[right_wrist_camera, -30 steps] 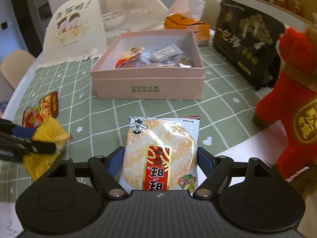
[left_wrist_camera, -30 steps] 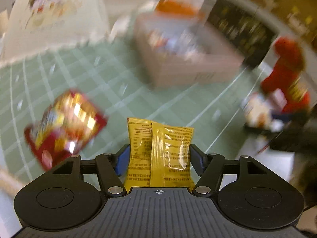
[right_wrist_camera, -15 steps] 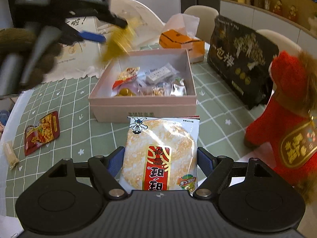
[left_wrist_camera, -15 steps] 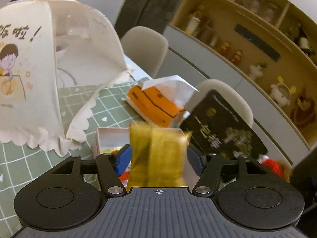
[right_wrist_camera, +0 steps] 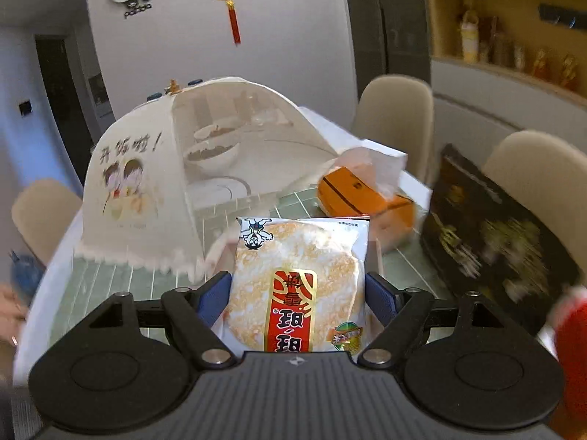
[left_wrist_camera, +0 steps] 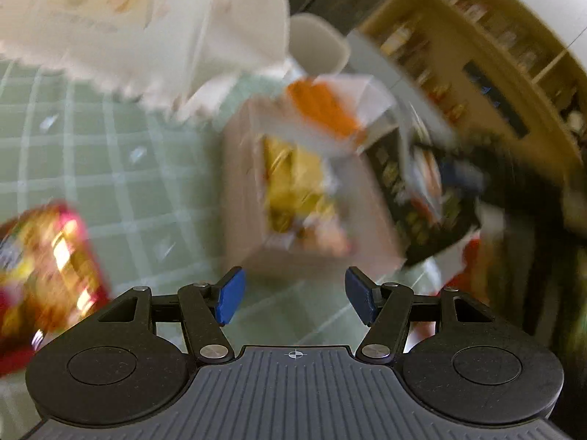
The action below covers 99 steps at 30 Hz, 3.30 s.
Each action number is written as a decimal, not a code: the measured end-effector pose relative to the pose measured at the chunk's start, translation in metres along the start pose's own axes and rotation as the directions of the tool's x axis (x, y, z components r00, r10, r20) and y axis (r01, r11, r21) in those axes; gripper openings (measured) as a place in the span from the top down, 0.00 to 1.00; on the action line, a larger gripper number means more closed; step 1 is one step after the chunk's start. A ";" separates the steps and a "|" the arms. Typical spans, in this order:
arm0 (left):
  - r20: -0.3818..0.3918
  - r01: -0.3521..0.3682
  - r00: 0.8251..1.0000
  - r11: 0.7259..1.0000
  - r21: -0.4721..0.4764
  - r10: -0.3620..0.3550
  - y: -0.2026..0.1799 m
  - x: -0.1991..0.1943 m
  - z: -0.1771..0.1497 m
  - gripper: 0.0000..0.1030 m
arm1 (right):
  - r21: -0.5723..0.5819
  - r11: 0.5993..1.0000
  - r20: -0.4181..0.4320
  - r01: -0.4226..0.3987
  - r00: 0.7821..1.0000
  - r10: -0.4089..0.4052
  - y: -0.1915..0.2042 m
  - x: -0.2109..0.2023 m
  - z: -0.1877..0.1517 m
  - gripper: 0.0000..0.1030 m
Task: Organize snacks
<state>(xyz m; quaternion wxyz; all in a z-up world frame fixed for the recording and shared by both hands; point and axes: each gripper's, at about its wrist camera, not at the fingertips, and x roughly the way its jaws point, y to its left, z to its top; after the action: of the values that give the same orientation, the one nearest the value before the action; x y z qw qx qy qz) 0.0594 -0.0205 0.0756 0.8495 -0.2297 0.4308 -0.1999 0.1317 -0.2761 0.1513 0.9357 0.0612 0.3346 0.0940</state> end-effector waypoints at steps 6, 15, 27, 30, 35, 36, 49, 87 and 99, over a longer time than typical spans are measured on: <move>0.058 -0.192 0.980 0.981 0.017 0.191 0.041 -0.052 -0.026 0.36 | -0.002 0.999 -0.018 0.044 0.999 -0.044 0.001 0.010 -0.003 0.23; 0.187 -0.378 0.901 0.920 -0.104 0.392 0.122 -0.075 0.011 0.36 | -0.169 0.978 -0.071 -0.118 0.992 0.108 0.062 -0.022 -0.081 0.23; 0.179 -0.345 0.914 0.930 -0.124 0.363 0.127 -0.110 -0.008 0.49 | -0.262 0.929 -0.259 -0.262 0.946 0.193 0.124 -0.014 -0.156 0.23; 0.191 -0.474 0.832 0.847 -0.241 0.520 0.138 -0.148 -0.030 0.49 | -0.308 0.922 -0.207 -0.235 0.962 0.176 0.138 -0.012 -0.154 0.23; 0.133 -0.472 0.806 0.763 -0.441 0.576 0.173 -0.185 -0.064 0.49 | -0.357 0.881 -0.223 -0.310 0.944 0.242 0.180 0.013 -0.142 0.23; 0.116 -0.472 0.810 0.756 -0.454 0.575 0.177 -0.184 -0.069 0.49 | -0.375 0.869 -0.222 -0.321 0.942 0.252 0.191 0.019 -0.139 0.23; 0.106 -0.425 0.856 0.806 -0.413 0.506 0.179 -0.161 -0.063 0.48 | -0.606 0.694 -0.316 -0.389 0.918 0.239 0.309 0.099 -0.159 0.25; 0.045 -0.489 0.869 0.870 -0.057 0.492 0.122 -0.116 -0.067 0.65 | -0.339 0.925 -0.301 -0.174 0.951 0.069 0.254 0.086 -0.165 0.05; -0.011 -0.374 0.927 0.927 0.018 0.375 0.092 -0.097 -0.073 0.65 | -0.390 0.896 -0.305 -0.213 0.948 0.092 0.177 0.010 -0.182 0.41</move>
<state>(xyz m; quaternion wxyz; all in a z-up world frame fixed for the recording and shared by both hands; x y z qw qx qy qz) -0.0412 0.0903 0.0476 0.8708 -0.1353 0.4711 -0.0391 -0.0004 -0.0920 0.0368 0.8600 -0.1280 0.4289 0.2449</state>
